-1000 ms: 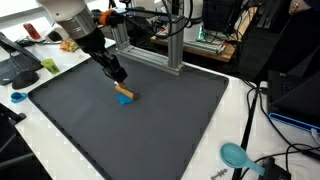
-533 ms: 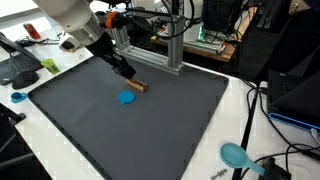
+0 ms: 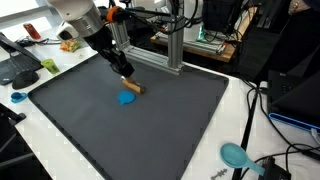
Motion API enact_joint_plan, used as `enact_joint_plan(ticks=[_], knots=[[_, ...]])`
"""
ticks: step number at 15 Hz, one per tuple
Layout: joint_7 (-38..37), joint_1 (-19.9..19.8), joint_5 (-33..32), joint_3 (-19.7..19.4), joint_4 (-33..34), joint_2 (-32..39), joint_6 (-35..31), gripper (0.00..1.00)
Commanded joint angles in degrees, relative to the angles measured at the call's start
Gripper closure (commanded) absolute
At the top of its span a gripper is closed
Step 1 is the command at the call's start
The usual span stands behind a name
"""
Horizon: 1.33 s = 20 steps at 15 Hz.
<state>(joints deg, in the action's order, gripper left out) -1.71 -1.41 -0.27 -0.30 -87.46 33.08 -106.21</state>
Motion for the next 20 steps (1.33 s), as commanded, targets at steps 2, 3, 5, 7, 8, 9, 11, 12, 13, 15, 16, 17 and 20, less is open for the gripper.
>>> enact_joint_plan(ticks=[2,3,5,7,8,9,11,12,13,15,16,17,20], knots=[[0.24,-0.24,1.66,0.21,-6.84,-6.79,-5.18,0.78],[-0.18,-0.19,1.75,0.15,-7.46,-7.21,-7.26,0.78],[0.08,-0.33,2.44,0.40,-8.10,-7.41,-9.94,0.78],[-0.02,-0.46,3.18,0.42,-8.37,-6.77,-12.71,0.78],[0.06,-0.51,3.47,0.42,-8.46,-6.40,-13.57,0.78],[0.12,-0.62,3.91,0.45,-8.70,-6.03,-14.52,0.78],[-0.24,-0.59,4.33,0.32,-9.07,-5.38,-15.80,0.78],[-0.36,-0.59,4.45,0.27,-9.13,-5.01,-16.02,0.78],[-0.68,-0.48,4.25,0.13,-9.27,-4.68,-16.47,0.78],[-1.03,-0.34,3.94,0.03,-8.69,-3.77,-16.19,0.78],[-1.33,-0.20,3.61,-0.09,-8.27,-3.21,-15.82,0.78],[-1.42,-0.18,3.53,-0.11,-7.84,-2.69,-15.63,0.78],[-0.84,-0.27,3.49,0.03,-6.64,-0.86,-16.50,0.78]])
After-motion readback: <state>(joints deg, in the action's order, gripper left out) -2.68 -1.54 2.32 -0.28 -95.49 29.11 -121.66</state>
